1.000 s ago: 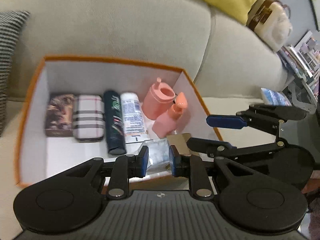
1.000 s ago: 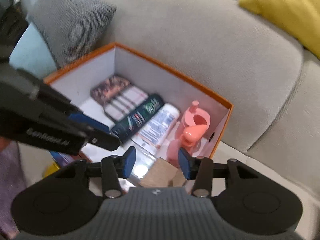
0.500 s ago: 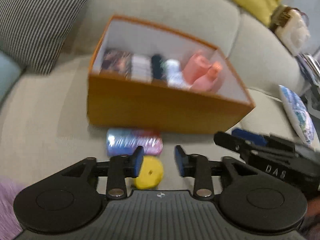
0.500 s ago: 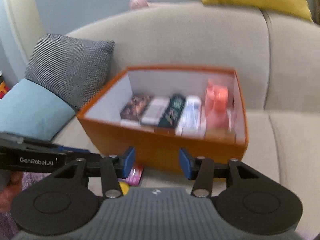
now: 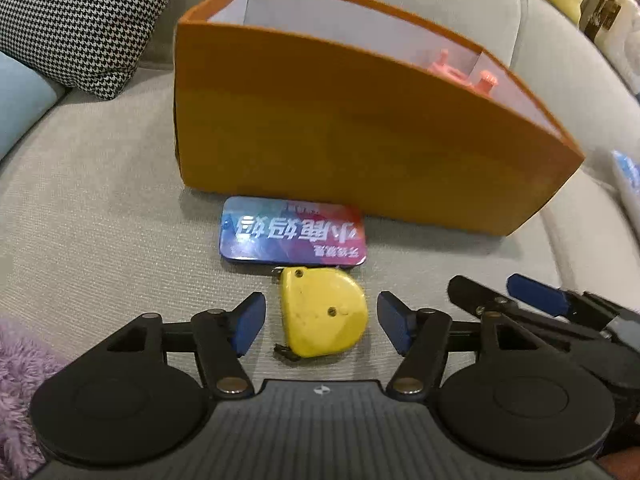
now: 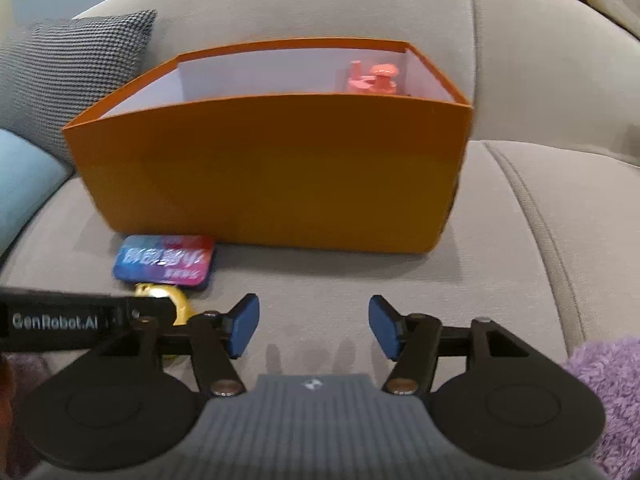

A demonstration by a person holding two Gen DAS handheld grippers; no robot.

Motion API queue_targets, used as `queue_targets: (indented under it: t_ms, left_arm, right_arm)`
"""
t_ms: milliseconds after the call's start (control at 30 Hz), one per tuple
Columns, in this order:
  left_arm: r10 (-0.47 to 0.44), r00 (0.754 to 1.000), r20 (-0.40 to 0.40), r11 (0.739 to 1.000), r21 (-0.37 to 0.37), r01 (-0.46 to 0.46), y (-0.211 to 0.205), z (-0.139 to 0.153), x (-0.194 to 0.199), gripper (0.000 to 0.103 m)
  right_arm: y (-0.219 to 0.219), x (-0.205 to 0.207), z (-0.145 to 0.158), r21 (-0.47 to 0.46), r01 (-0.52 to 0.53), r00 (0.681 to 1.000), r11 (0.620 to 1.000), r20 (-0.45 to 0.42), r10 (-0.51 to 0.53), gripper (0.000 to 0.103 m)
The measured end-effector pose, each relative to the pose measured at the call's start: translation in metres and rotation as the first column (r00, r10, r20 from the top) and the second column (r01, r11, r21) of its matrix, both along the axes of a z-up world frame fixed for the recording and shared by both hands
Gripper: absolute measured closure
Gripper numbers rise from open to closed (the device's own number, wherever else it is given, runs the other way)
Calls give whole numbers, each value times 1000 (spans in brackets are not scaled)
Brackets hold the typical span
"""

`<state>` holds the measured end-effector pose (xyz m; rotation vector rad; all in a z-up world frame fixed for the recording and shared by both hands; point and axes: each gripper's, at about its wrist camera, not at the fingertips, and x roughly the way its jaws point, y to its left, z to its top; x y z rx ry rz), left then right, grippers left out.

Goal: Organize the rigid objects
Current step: 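Move both tools back to the yellow tape measure and blue tin, then grasp the yellow tape measure with the left tool while the right tool grasps the blue tin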

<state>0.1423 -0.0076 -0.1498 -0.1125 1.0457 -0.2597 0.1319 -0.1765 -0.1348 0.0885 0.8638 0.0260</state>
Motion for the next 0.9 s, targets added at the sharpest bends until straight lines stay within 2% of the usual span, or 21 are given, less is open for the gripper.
queue_targets:
  t_ms: [200,467,533,600,767,900]
  left_arm:
    - [-21,1000,16,999,26,21,-7,-12,0,30]
    - [-58,998,34,993,106,54,-23,-19,0,33]
    - [-80,996,45,989,132,74,-29,-21,0,39]
    - [-91,994,55,985,154,81,-32,-21,-1,41]
    - [-59,998,35,993,107,55,-19,-15,-3,41]
    - [19,1000,-11,997,76,-18,-1,-9,1,41]
  right_arm:
    - [-2,9,-8,9,22,999,1000,-35,-22,41]
    - [-8,12,-16,22,68,995,997,-70,-66,41]
    - [-9,13,-18,23,70,995,997,-72,-69,41]
    - [-8,12,-17,26,65,996,998,-69,-64,41]
    - [-5,9,-14,37,27,999,999,-46,-25,41]
    - [7,8,-7,33,-64,998,997,-24,65,41]
